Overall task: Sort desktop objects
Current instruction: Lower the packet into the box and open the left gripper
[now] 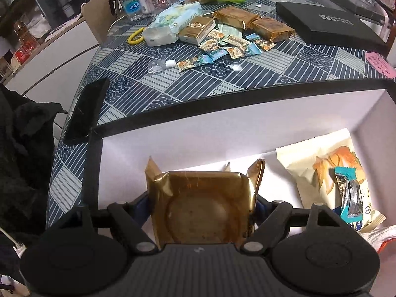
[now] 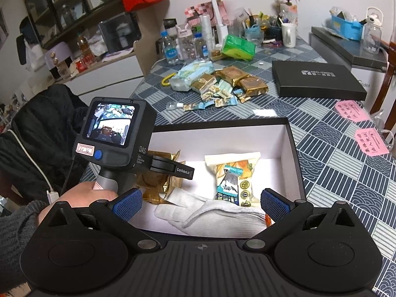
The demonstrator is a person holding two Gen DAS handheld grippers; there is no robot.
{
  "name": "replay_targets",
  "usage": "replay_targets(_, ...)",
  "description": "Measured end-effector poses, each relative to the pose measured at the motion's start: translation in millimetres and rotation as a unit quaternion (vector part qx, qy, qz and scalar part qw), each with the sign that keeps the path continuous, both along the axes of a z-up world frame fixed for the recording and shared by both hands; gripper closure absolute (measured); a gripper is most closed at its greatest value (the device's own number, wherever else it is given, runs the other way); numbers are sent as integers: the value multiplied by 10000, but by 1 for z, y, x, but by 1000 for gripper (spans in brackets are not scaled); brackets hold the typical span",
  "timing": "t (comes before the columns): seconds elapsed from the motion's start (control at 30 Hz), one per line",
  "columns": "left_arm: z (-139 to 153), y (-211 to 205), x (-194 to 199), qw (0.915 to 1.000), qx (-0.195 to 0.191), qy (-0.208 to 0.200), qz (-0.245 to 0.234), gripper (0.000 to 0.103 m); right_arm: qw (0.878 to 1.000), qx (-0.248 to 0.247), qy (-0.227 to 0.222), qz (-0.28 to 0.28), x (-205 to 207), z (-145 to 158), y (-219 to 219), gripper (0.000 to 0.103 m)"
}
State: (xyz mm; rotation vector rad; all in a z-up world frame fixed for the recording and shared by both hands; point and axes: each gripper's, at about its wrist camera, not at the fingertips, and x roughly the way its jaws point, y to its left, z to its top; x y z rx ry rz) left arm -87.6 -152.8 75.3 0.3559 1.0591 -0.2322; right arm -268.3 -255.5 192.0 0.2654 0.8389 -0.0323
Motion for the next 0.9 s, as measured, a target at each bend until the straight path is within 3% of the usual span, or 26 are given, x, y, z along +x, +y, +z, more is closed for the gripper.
replay_targets(0.3,18,10,-3,9993,-232,-213,182,7,10000,-42,41,68,0,-1,2,0)
replay_targets(0.63,76,48,-14,9902,-503,-1215,467,2,9990,-282,-16,347,11,4,12,0)
replay_targets(0.9,93,95,-23,9854,-944,-1094,899,0,9968,-518,-144,589,36,16,14,0)
